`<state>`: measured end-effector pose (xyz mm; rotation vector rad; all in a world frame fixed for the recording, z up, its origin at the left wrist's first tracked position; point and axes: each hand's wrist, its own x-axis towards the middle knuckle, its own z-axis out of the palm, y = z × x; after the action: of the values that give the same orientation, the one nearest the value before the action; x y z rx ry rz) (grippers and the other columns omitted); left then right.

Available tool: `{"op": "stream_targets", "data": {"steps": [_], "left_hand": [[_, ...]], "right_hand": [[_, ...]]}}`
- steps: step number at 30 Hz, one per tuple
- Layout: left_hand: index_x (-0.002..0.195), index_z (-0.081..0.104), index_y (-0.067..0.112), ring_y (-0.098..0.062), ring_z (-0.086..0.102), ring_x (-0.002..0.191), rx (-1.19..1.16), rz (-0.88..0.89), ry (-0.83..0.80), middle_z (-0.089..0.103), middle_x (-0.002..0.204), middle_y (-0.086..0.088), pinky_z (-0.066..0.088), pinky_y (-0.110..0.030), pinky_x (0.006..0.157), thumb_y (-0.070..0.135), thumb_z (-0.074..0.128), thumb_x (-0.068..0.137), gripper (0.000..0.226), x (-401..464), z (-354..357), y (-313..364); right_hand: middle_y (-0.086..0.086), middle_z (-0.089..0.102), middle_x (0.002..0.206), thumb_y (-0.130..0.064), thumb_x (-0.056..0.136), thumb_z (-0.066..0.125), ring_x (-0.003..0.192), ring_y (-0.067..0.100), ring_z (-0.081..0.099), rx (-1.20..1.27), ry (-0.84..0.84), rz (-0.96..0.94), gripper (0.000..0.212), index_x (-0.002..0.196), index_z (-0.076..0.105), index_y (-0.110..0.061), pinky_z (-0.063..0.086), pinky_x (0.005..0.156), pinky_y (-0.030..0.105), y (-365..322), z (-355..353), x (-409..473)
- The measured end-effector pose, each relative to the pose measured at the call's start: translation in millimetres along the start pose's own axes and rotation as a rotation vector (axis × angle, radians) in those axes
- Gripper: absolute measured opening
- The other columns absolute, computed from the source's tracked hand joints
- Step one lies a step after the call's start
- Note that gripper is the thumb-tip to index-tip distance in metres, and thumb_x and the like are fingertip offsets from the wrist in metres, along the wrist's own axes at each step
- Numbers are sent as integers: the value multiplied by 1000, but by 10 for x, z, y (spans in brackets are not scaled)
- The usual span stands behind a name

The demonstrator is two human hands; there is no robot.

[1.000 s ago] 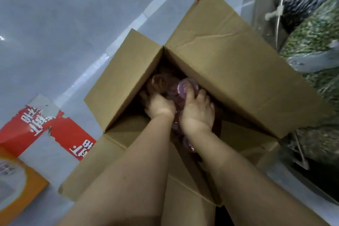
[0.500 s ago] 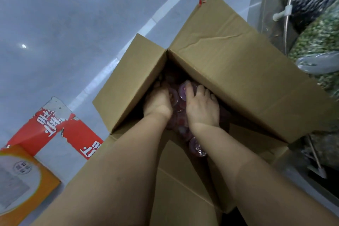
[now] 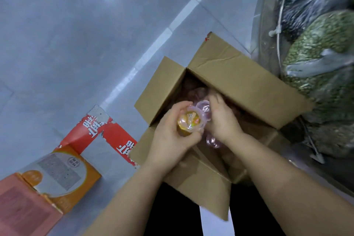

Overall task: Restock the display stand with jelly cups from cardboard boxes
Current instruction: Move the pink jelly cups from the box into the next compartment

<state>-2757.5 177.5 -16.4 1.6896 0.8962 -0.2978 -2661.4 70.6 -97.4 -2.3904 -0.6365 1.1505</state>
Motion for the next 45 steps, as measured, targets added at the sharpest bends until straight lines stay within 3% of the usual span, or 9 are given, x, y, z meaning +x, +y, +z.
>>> {"op": "stream_targets", "data": {"steps": [9,12,15,20,26,30,35,39,45], "left_hand": [[115,46,41,12,57,93,-102,365,-132,58,106,29,39,1,74,24,68,68,54,-1314,-831,2342],[118,43,40,12,57,88,-61,561,-239,57,104,29,42,-1,73,15,69,70,60,-1721,-932,3228],[118,36,49,9,58,93,22,743,-276,54,108,34,44,-8,77,34,67,69,60,-2108,-853,4058],[107,43,42,9,58,90,0,1012,-376,57,102,31,41,-2,74,26,77,66,56,-2615,-398,5008],[112,50,40,-9,55,107,56,1260,-333,52,108,21,44,-21,88,44,75,65,53,-3131,261,5716],[119,49,37,-13,54,111,54,1287,-350,52,113,17,46,-28,91,40,74,66,59,-3412,701,5993],[115,58,21,-2,53,108,186,1400,-278,60,110,9,39,-16,94,37,73,66,53,-3633,1194,6134],[107,64,15,-19,56,102,430,1455,-98,64,105,3,41,-36,90,55,70,62,60,-3699,1546,6136],[98,64,18,-18,42,97,632,1492,174,64,93,4,27,-31,84,68,62,56,65,-3693,1897,6140]], "right_hand": [[-8,65,88,-2,67,74,79,-1,61,728,503,180,43,95,51,-27,47,72,14,-1543,-1911,-2295],[-20,63,89,-11,61,73,73,-4,59,795,671,94,50,93,49,-41,46,68,11,-1997,-2683,-3013],[-23,61,90,-18,50,63,73,-2,59,822,823,60,55,92,48,-51,46,61,9,-2218,-3316,-3694],[-29,57,98,-26,63,74,83,-4,60,745,1106,22,50,98,47,-48,47,65,8,-2140,-3996,-4654],[-22,63,95,-32,59,74,78,-1,63,652,1363,39,45,96,51,-46,45,63,4,-1603,-4535,-5506],[-20,63,96,-45,57,71,82,1,62,617,1412,26,44,97,51,-44,46,68,6,-1179,-4837,-5847],[-22,62,94,-33,61,73,83,-3,60,575,1405,-5,41,94,51,-44,42,69,2,-674,-5137,-6045],[-23,62,99,-26,60,71,88,-4,60,571,1345,-29,43,97,52,-41,43,73,4,-379,-5243,-6088],[-28,59,101,-24,67,75,95,-9,56,555,1303,-31,44,99,51,-40,40,76,1,-141,-5280,-6151]]}}
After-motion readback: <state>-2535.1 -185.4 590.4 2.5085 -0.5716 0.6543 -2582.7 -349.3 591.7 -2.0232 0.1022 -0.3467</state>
